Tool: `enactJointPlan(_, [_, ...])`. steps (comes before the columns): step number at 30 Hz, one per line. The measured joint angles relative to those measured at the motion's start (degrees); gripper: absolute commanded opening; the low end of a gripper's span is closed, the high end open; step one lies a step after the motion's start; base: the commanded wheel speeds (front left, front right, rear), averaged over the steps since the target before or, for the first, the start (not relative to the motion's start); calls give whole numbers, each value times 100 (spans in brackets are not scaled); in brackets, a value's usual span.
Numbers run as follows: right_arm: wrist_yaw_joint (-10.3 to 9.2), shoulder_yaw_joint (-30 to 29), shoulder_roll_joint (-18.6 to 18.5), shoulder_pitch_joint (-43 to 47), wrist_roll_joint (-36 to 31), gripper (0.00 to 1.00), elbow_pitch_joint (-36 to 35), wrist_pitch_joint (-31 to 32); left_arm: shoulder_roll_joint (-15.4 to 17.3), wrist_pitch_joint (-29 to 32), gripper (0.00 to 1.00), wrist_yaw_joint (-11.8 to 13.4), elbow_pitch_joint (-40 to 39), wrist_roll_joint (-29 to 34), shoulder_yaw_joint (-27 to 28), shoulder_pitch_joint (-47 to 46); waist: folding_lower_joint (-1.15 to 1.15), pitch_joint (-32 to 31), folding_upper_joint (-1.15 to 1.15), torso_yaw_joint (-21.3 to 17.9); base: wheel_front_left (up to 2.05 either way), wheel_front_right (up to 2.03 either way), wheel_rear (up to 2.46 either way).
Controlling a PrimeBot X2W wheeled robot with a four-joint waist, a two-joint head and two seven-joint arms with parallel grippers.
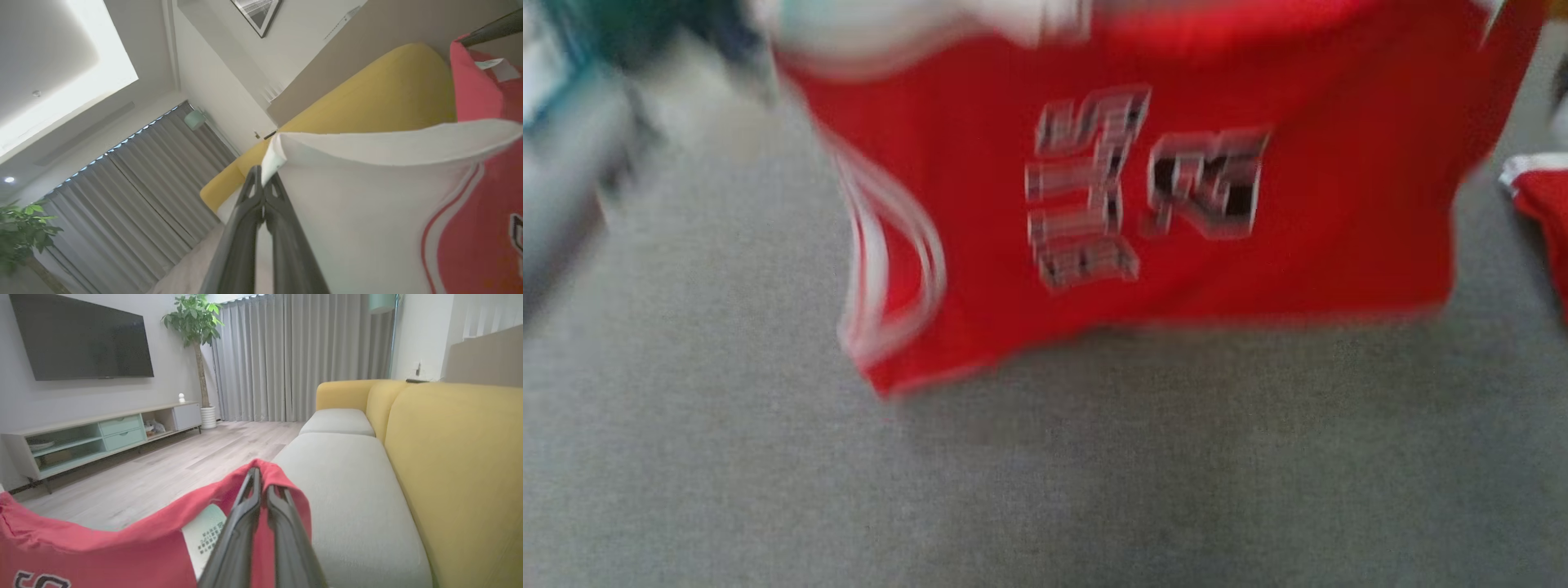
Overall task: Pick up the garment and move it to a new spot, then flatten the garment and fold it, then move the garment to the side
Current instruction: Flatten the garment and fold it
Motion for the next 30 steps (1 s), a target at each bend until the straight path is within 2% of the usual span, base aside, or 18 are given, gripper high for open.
enactJointPlan(2, [-1, 156, 2, -891, 11, 0, 397, 55, -271, 31, 0, -230, 636, 135, 91, -788, 0, 212, 0, -29, 0, 0, 0])
enactJointPlan(5, [0, 237, 20, -2028, -1, 0, 999, -131, -643, -29, 0, -281, 1521, 555, 158, -1891, 1, 574, 0, -75, 0, 0, 0])
enactJointPlan(9, [0, 272, 51, -3043, -181, 0, 1668, -802, -934, -183, 0, -37, 2224, 1166, 268, -2965, 2, 1041, 0, -169, 0, 0, 0])
enactJointPlan(11, [-1, 320, 37, -3340, -197, 0, 1849, -1062, -1024, -186, 0, 182, 2237, 1274, 425, -3200, 2, 1240, 0, -221, 0, 0, 0])
enactJointPlan(13, [-1, 510, 26, -3425, -144, 0, 1916, -1167, -1054, -191, 0, 235, 2015, 1294, 579, -3189, 1, 1404, 0, -274, 0, 0, 0])
enactJointPlan(16, [-1, 994, 21, -3221, 57, 0, 1938, -1172, -970, -202, 0, 140, 1690, 1302, 653, -2782, 1, 1555, 0, -357, 0, 0, 0])
enactJointPlan(20, [-1, 1384, -44, -2580, 483, 0, 2057, -1254, -636, -201, 0, 37, 1234, 1534, 482, -1639, 1, 1592, -1, -377, 0, 0, 0])
enactJointPlan(26, [0, 1878, -153, -1598, 1077, 0, 1869, -1336, -151, -201, 0, 320, 220, 1521, 478, 176, -1, 1374, 0, -298, 0, 0, 0])
enactJointPlan(27, [0, 1878, -153, -1598, 1077, 0, 1869, -1336, -151, -201, 0, 320, 220, 1521, 478, 176, -1, 1374, 0, -298, 0, 0, 0])
enactJointPlan(30, [0, 2063, -324, -972, 1339, 0, 1607, -1372, 26, -201, 0, 449, -212, 1350, 478, 1189, -2, 1140, 0, -264, 0, 0, 0])
